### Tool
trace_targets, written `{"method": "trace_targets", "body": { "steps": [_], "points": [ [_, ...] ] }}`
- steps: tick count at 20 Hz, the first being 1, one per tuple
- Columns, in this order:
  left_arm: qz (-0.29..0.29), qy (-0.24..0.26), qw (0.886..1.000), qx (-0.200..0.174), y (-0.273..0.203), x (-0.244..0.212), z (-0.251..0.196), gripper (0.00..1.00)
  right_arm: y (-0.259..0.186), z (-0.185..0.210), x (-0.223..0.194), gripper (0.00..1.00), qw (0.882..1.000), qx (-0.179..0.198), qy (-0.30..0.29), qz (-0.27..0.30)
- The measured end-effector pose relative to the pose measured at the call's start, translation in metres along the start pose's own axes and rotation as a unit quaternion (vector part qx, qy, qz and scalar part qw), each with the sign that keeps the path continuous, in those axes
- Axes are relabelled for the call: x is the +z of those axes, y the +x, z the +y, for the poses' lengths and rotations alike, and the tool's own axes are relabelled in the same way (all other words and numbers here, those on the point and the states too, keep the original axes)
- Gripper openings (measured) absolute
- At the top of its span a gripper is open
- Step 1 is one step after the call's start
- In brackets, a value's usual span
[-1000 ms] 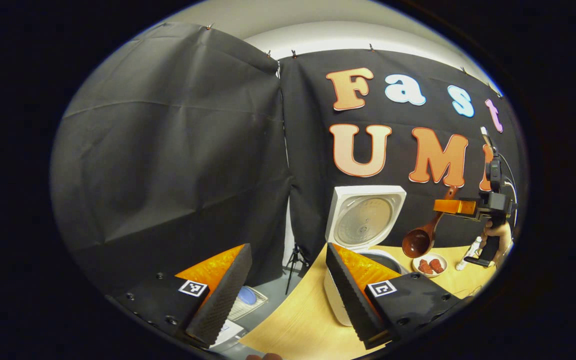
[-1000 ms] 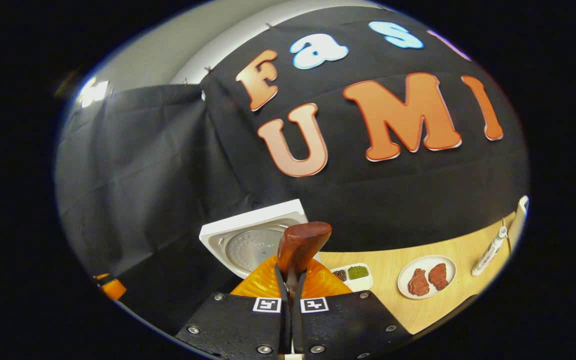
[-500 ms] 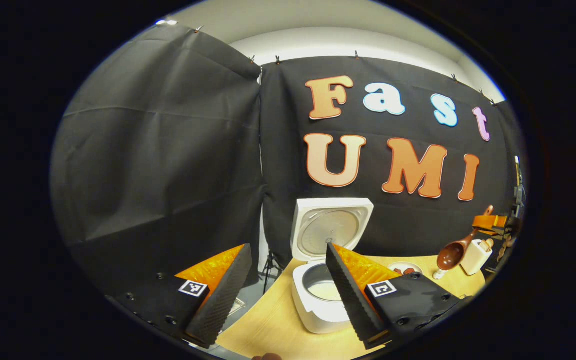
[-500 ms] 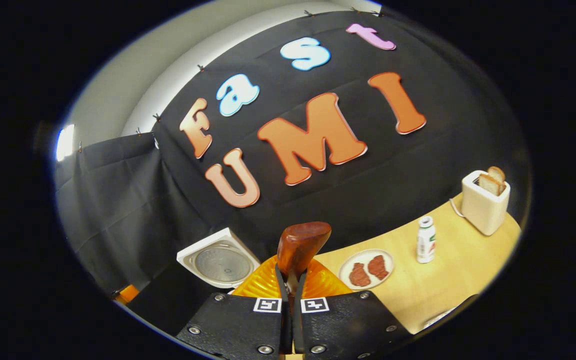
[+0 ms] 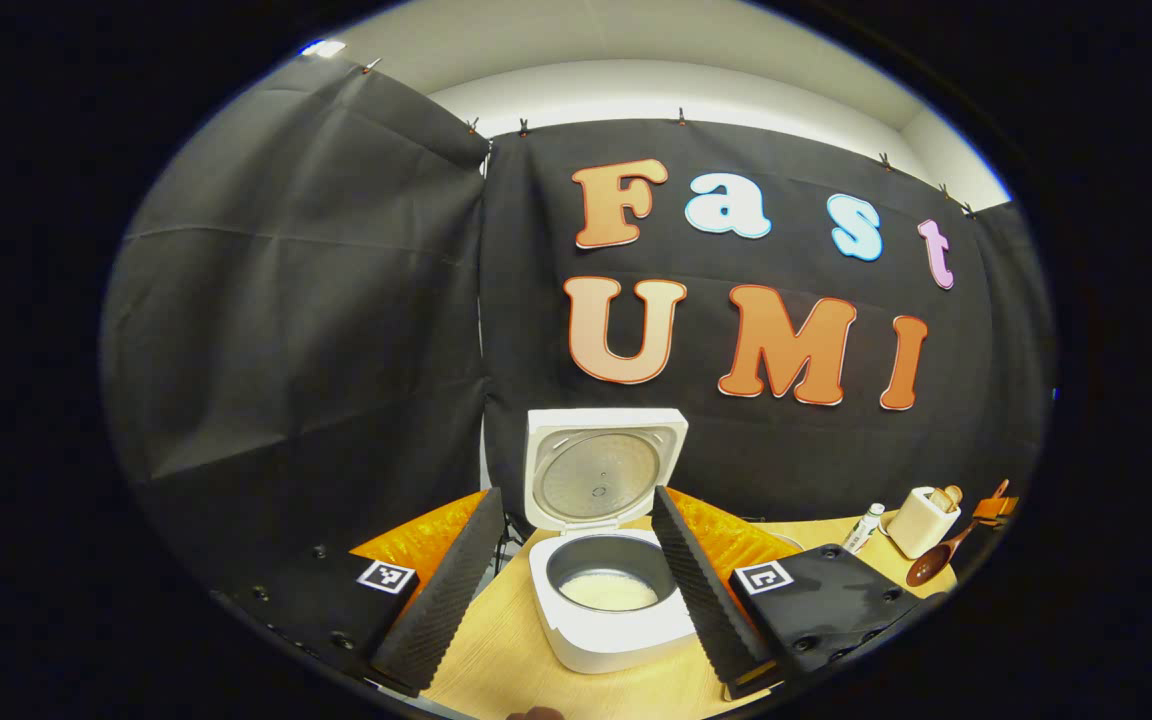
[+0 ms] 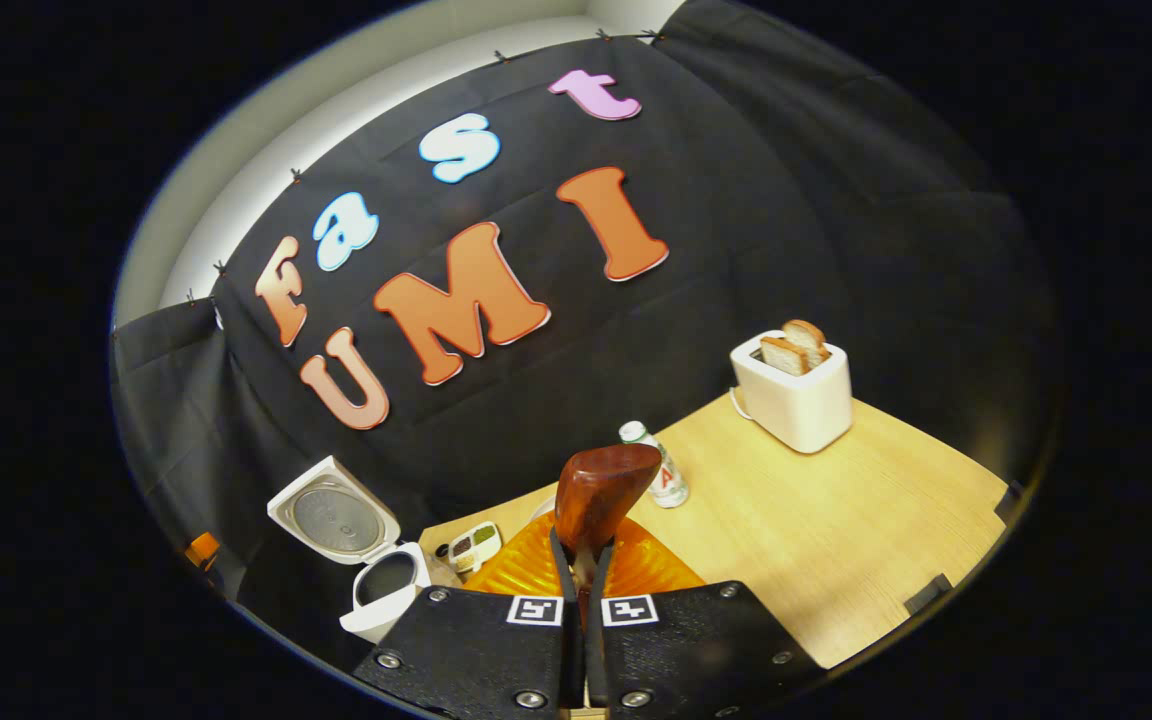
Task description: Close the left gripper, press the button to open the rice cooker; take a wooden spoon from the chopstick holder with the right hand, scoop a spoonful of rice and pour it into the rice cooker, then put the wooden spoon back into the chopstick holder.
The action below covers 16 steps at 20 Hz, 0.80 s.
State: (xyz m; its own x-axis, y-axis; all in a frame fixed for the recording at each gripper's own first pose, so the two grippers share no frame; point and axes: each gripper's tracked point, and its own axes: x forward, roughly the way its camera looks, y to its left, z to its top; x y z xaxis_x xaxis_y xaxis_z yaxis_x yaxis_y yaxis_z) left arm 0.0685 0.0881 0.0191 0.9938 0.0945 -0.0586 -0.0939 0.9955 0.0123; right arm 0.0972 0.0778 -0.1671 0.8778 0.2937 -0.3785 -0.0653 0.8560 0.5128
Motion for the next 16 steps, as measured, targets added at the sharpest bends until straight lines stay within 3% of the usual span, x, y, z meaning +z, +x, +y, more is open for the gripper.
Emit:
{"method": "trace_targets", "body": {
  "steps": [4,7,16],
  "points": [
    [0.0,0.007,1.0,-0.008,-0.007,0.002,-0.014,1.0,-0.014,-0.053,-0.021,0.0,0.999,-0.053,0.013,-0.004],
    [-0.001,0.009,1.0,-0.004,-0.012,0.004,-0.014,1.0,-0.016,-0.074,-0.044,0.0,0.997,-0.071,0.024,0.005],
    [0.013,0.028,1.0,0.004,-0.026,-0.003,-0.013,1.0,0.007,-0.096,-0.092,0.0,0.996,-0.069,0.05,0.022]
  ]
}}
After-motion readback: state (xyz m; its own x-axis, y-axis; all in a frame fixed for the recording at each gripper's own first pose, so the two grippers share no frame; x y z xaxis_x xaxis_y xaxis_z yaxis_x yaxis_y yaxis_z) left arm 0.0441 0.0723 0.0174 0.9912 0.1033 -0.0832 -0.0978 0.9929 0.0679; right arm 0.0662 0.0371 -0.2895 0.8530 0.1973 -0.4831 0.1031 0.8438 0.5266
